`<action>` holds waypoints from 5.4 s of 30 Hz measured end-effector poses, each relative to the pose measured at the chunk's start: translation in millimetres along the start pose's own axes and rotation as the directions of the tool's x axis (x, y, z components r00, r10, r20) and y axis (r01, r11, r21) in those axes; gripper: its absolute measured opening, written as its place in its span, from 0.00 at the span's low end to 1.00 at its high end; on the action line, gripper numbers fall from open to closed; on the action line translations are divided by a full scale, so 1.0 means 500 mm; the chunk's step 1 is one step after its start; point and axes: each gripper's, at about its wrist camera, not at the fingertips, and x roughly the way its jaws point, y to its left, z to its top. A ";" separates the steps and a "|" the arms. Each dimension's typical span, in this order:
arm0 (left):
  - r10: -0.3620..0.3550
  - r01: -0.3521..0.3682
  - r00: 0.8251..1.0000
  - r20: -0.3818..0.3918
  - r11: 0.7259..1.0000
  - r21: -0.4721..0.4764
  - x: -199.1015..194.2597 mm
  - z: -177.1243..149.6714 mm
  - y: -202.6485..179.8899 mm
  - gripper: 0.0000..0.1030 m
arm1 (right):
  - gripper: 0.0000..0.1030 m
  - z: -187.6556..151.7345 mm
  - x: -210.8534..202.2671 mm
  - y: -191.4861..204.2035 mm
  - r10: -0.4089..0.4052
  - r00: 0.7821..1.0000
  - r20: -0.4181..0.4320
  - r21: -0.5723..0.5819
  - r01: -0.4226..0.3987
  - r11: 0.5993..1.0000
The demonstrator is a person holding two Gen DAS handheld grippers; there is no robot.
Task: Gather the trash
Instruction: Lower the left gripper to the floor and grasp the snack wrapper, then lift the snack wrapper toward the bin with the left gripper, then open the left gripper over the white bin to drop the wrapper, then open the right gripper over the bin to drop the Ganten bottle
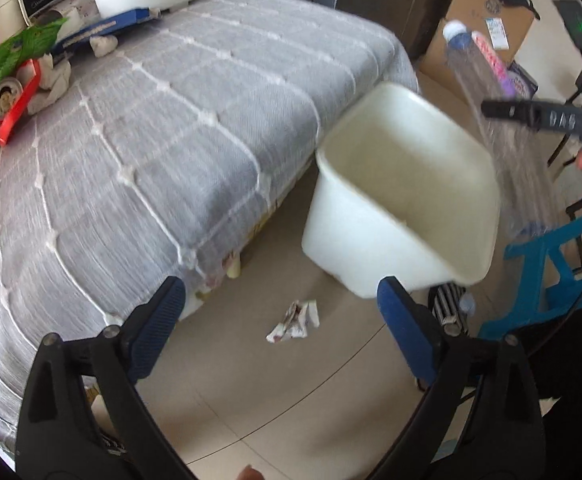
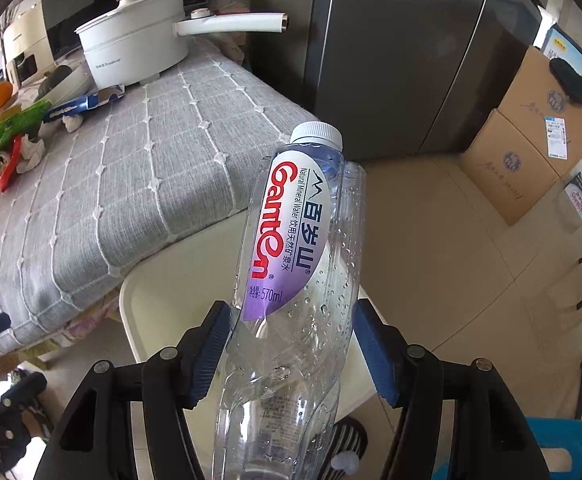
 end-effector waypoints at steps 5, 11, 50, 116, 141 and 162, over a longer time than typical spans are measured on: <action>0.011 0.002 0.993 -0.116 0.994 0.111 0.162 -0.112 0.004 0.80 | 0.63 -0.030 -0.008 -0.020 0.018 1.000 0.006 -0.054 -0.018 0.998; -0.096 0.096 0.970 -0.222 0.995 -0.009 0.338 -0.168 0.020 0.69 | 0.63 -0.043 -0.022 -0.056 0.036 0.999 0.019 -0.057 -0.034 0.998; -0.112 0.089 0.972 -0.208 0.989 -0.117 0.486 -0.183 -0.026 0.50 | 0.63 -0.037 0.001 -0.079 0.052 0.998 -0.023 -0.066 -0.053 0.996; -0.165 0.151 0.955 0.247 0.986 0.077 0.000 0.147 -0.179 0.20 | 0.63 -0.055 -0.152 -0.125 0.011 0.984 0.180 0.136 -0.036 0.990; 0.035 -0.041 0.975 0.220 0.999 0.019 -0.166 0.057 -0.010 0.99 | 0.64 0.008 -0.100 -0.008 -0.022 0.973 0.230 0.042 0.012 0.999; 0.095 -0.059 0.951 0.294 0.990 -0.128 -0.254 0.028 0.126 0.99 | 0.82 0.047 -0.106 0.130 0.066 0.967 0.245 -0.078 -0.048 0.996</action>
